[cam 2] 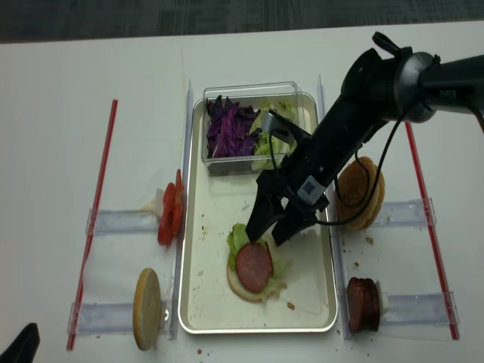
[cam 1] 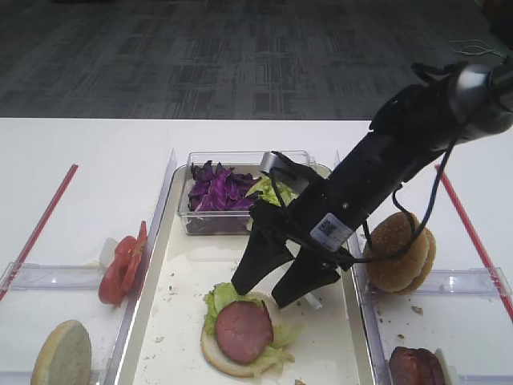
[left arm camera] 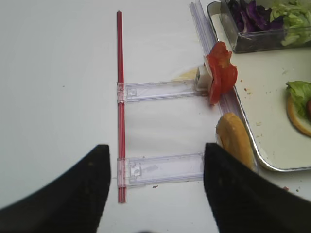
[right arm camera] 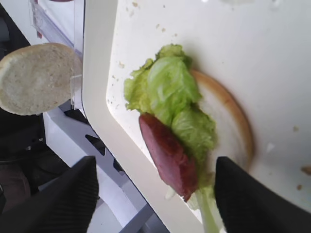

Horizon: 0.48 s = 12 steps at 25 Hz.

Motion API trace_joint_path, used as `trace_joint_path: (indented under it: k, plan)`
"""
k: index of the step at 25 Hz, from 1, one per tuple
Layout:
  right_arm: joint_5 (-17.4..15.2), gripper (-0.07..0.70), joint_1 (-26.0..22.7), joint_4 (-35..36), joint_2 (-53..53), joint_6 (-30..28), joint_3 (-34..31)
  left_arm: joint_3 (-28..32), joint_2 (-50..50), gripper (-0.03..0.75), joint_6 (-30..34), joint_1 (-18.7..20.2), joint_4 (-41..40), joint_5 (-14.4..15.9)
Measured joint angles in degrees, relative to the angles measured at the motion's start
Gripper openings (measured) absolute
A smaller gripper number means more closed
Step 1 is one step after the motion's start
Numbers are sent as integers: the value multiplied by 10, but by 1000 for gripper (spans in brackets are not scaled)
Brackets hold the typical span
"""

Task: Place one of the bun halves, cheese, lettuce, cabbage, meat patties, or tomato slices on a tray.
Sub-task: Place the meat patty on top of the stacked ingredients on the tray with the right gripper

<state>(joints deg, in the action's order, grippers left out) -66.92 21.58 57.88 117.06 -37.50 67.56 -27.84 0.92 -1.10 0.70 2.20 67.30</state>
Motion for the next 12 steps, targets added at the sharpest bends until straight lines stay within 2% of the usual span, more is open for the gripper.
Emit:
trace_joint_path:
  k: [4, 12]
  plan:
    - [-2, 510, 0, -12, 0, 24, 6, 0, 0, 428, 0, 0, 0, 0]
    - [-3, 510, 0, -18, -29, 35, 6, 0, 0, 428, 0, 0, 0, 0]
